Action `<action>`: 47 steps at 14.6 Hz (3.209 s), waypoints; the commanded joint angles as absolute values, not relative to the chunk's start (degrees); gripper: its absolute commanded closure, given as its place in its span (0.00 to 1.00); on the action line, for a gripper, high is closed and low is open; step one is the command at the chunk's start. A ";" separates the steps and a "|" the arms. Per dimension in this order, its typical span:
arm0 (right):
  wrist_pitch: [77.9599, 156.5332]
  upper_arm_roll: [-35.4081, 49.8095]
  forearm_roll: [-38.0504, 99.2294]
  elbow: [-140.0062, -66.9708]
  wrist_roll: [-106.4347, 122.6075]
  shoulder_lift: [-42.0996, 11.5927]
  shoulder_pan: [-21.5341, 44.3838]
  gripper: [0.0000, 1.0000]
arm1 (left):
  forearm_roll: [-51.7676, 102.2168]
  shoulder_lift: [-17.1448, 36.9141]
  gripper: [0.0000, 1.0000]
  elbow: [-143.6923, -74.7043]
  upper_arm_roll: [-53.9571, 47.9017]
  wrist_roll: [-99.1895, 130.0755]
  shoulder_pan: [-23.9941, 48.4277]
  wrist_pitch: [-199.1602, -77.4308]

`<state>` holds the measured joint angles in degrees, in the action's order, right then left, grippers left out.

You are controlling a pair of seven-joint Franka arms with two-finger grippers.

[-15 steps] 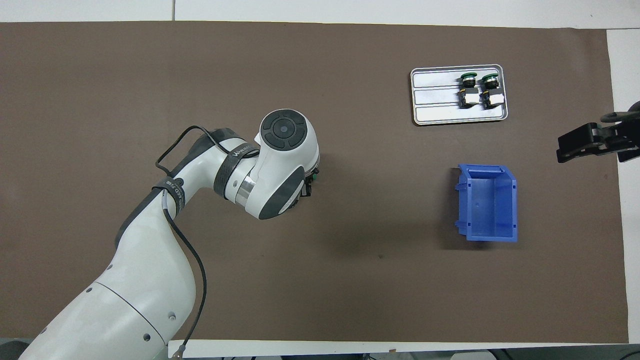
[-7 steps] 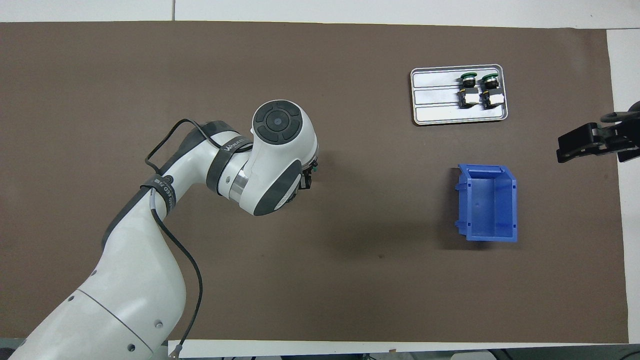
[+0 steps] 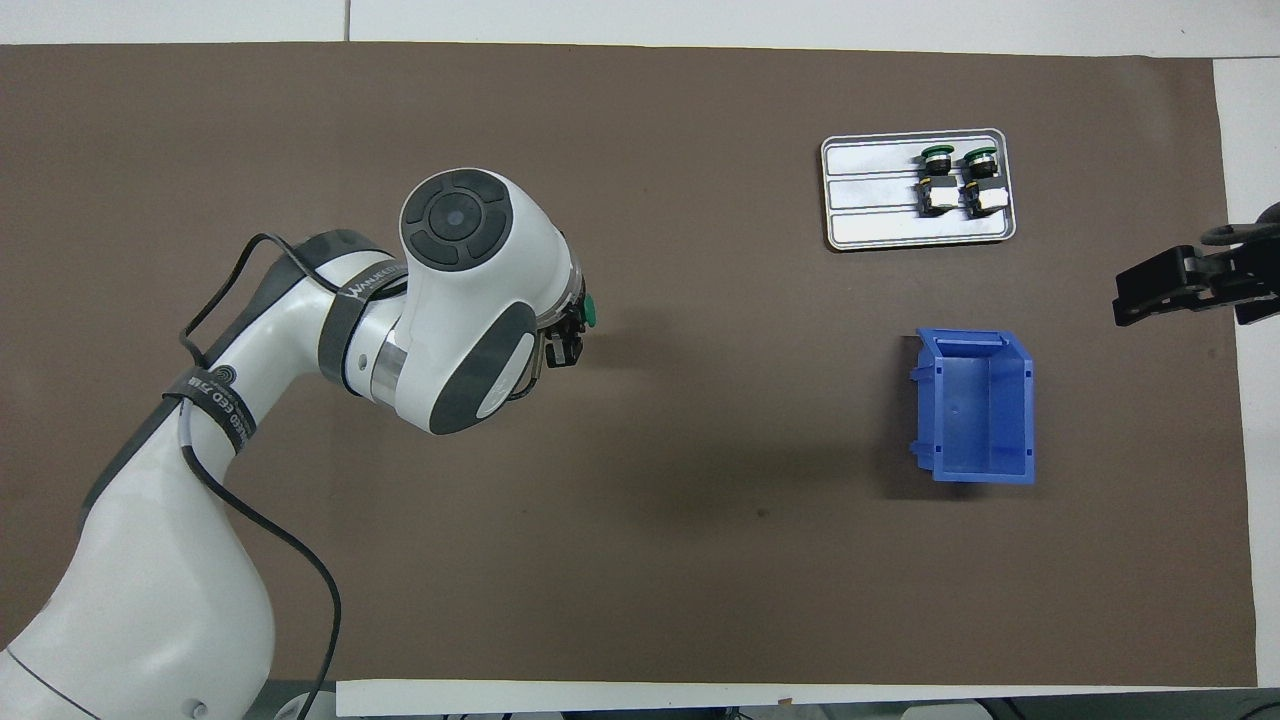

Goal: Place and press button with both arms

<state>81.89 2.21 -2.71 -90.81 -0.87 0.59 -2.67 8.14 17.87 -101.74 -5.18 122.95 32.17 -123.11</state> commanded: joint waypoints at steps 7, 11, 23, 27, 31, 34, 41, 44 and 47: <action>82.44 2.37 -2.64 -92.37 0.26 2.02 -3.16 0.01 | 32.93 12.13 0.79 -111.71 -5.19 98.98 25.58 -128.67; 82.44 2.37 -2.64 -92.37 0.26 1.93 -3.16 0.01 | 45.23 10.64 0.78 -115.65 -5.19 89.42 23.12 -131.03; 82.44 2.46 -2.64 -92.37 0.26 2.02 -3.16 0.01 | 76.35 9.14 0.79 -125.60 -5.10 57.59 15.73 -126.85; 82.44 2.46 -2.64 -92.37 0.26 2.02 -3.16 0.01 | 83.38 9.49 0.81 -128.39 -5.10 49.08 13.19 -122.09; 82.44 2.37 -2.64 -92.37 0.26 1.93 -3.16 0.01 | 94.80 11.33 0.81 -130.52 -5.19 39.21 13.53 -121.20; 82.44 2.46 -2.64 -92.37 0.26 1.93 -3.16 0.01 | 101.68 12.83 0.81 -131.57 -5.19 31.56 14.24 -119.37; 82.44 2.37 -2.64 -92.37 0.26 1.93 -3.16 0.01 | 104.50 14.68 0.81 -133.24 -5.18 27.09 13.18 -115.58; 82.44 2.46 -2.64 -92.37 0.26 1.93 -3.16 0.01 | 104.85 15.03 0.81 -133.59 -5.19 25.93 13.01 -114.96; 82.44 2.37 -2.64 -92.37 0.26 1.93 -3.16 0.01 | 106.96 14.94 0.81 -134.12 -5.10 25.93 13.01 -115.13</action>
